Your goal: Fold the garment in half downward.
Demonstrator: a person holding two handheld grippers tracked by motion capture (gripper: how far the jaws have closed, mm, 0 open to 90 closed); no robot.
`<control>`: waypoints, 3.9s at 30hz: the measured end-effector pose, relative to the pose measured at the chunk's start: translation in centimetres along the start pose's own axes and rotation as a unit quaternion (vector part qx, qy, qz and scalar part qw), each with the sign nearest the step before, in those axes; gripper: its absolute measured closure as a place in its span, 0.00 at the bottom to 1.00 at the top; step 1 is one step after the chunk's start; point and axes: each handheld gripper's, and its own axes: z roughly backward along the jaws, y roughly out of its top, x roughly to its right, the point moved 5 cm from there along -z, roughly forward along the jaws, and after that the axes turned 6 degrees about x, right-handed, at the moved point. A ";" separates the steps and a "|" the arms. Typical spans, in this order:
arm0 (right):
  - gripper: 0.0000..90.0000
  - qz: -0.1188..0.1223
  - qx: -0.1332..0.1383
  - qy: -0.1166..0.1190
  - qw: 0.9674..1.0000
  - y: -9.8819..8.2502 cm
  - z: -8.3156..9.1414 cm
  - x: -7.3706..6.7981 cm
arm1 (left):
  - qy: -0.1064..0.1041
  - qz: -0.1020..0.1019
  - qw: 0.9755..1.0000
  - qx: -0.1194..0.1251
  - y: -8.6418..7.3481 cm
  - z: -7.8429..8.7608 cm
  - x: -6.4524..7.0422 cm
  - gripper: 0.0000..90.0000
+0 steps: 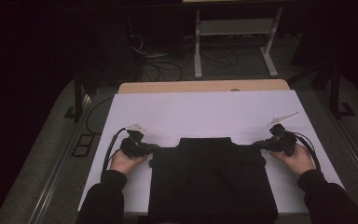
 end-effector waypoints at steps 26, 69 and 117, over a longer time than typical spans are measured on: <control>0.97 0.003 0.006 -0.043 0.999 0.3 0.2 0.1 | 0.051 -0.027 0.998 0.009 0.8 0.7 -0.1 0.98; 0.97 -0.013 0.064 -0.072 0.995 6.8 1.2 2.0 | 0.114 -0.062 0.991 0.019 7.6 1.6 -2.1 0.98; 0.97 -0.017 0.092 -0.112 0.989 12.4 2.6 4.6 | 0.153 -0.061 0.984 0.067 13.9 2.1 -4.6 0.98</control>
